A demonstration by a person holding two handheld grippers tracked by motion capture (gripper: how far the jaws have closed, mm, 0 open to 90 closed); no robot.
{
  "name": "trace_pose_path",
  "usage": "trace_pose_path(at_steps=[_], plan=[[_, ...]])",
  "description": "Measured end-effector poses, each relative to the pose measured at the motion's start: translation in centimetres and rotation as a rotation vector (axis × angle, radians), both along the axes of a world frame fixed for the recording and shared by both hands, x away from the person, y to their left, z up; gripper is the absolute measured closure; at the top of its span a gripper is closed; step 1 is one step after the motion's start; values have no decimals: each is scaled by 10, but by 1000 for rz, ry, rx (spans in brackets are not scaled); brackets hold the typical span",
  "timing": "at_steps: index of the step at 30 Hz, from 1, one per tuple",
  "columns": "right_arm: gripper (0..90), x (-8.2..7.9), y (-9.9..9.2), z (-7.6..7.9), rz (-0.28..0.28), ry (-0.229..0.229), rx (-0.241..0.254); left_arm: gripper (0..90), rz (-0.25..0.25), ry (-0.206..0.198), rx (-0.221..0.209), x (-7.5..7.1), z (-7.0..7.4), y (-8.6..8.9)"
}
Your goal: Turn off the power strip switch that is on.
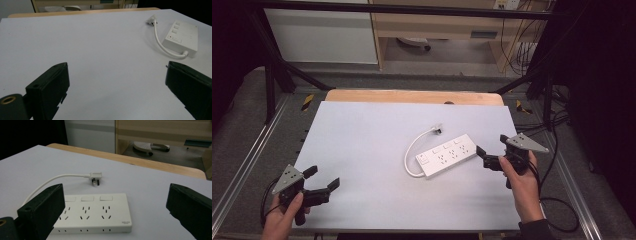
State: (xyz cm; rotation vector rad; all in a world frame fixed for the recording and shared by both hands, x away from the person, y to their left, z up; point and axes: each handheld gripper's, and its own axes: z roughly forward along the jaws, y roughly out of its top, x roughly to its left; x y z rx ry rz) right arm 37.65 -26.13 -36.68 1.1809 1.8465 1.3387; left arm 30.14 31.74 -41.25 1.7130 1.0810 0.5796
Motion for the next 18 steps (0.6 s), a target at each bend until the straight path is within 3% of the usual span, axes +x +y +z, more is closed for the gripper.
trace_pose_path(at_steps=[18], plan=[[45, -11, -1, -49, -6, 49, -25, 52, -3, -2, -1, 0, 0, 0]])
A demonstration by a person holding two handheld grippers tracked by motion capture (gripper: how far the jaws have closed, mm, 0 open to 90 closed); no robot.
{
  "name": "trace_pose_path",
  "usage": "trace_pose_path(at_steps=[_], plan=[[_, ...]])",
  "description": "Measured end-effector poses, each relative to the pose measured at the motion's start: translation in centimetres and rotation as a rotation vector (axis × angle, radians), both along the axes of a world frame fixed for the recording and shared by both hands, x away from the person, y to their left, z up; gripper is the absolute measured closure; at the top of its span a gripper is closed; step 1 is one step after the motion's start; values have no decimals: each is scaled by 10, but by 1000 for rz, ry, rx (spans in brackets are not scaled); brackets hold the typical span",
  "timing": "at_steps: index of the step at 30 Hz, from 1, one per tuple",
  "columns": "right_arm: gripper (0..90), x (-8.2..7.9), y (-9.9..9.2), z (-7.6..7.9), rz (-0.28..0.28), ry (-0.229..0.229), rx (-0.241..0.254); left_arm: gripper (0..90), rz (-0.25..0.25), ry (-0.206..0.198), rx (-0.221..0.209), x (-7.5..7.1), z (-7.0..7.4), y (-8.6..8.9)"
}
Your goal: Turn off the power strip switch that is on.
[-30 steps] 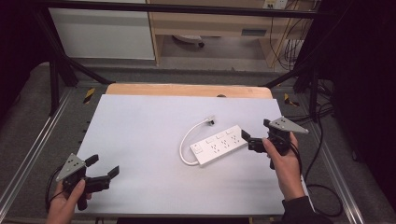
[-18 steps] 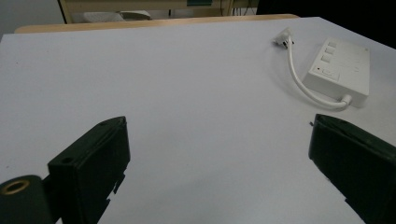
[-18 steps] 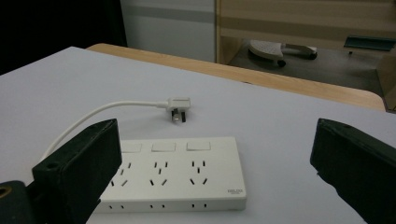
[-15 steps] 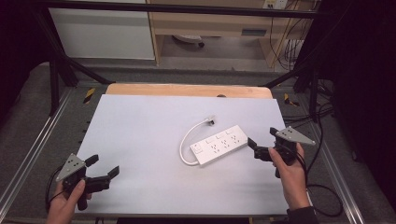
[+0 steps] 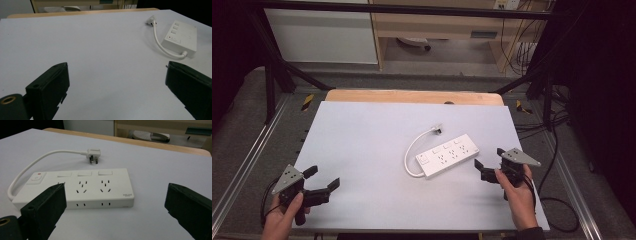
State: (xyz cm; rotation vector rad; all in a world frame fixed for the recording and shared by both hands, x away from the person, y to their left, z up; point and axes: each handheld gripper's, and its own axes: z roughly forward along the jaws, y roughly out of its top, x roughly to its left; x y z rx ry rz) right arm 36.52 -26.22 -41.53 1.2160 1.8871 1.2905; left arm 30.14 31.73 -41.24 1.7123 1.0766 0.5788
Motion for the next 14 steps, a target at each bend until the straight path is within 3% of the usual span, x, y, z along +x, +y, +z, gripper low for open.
trace_pose_path(at_steps=[11, 14], plan=[[41, 2, 13, -24, 56, 84, -41, 52, 5, 5, 1, 0, 0, -2], [45, 2, 12, -26, 50, 100, -57, 52, 4, 2, 3, 1, -1, -1]])
